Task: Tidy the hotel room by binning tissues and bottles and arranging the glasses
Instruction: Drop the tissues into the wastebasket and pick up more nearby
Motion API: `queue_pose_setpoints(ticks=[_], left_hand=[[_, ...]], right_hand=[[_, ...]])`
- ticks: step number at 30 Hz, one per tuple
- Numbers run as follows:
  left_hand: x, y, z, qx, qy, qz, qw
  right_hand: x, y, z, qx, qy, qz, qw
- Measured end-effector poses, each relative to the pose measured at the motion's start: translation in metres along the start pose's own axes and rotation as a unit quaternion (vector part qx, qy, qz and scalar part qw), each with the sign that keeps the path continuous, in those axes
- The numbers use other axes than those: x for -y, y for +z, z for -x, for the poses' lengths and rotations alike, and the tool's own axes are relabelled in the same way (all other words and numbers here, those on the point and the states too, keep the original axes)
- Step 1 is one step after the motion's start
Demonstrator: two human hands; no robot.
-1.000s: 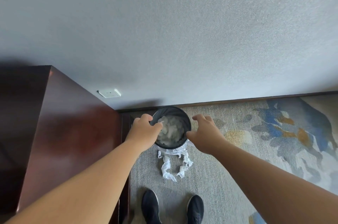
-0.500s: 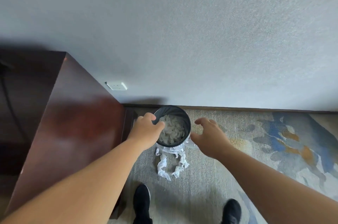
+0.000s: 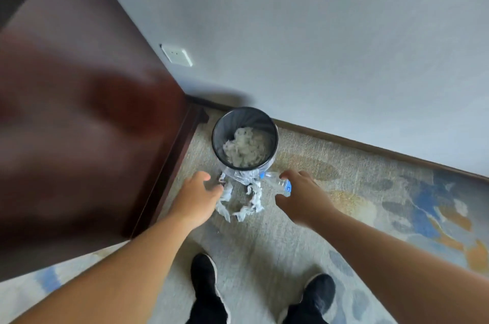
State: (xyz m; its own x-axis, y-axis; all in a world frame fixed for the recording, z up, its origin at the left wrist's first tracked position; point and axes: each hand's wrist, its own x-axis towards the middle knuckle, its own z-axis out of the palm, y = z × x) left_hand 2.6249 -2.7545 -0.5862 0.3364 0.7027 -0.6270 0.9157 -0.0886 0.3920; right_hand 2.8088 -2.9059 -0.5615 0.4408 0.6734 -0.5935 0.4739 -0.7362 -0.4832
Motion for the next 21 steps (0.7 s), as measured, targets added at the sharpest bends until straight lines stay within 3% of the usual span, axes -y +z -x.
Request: queue_pose_setpoints(ticks=[7, 16, 21], left_hand=[[0.083, 0.095, -0.068, 0.032, -0.018, -0.010, 0.999], [0.179, 0.204, -0.205, 0.059, 0.067, -0.225, 0.970], [0.203, 0.247, -0.271, 0.036, 0.075, -0.201, 0.976]], right_hand=[[-0.053, 0.110, -0.065, 0.027, 0.014, 0.017, 0.999], [-0.119, 0.258, -0.192, 0.028, 0.000, 0.035, 0.999], [-0.142, 0.300, -0.242, 0.016, -0.010, 0.038, 0.999]])
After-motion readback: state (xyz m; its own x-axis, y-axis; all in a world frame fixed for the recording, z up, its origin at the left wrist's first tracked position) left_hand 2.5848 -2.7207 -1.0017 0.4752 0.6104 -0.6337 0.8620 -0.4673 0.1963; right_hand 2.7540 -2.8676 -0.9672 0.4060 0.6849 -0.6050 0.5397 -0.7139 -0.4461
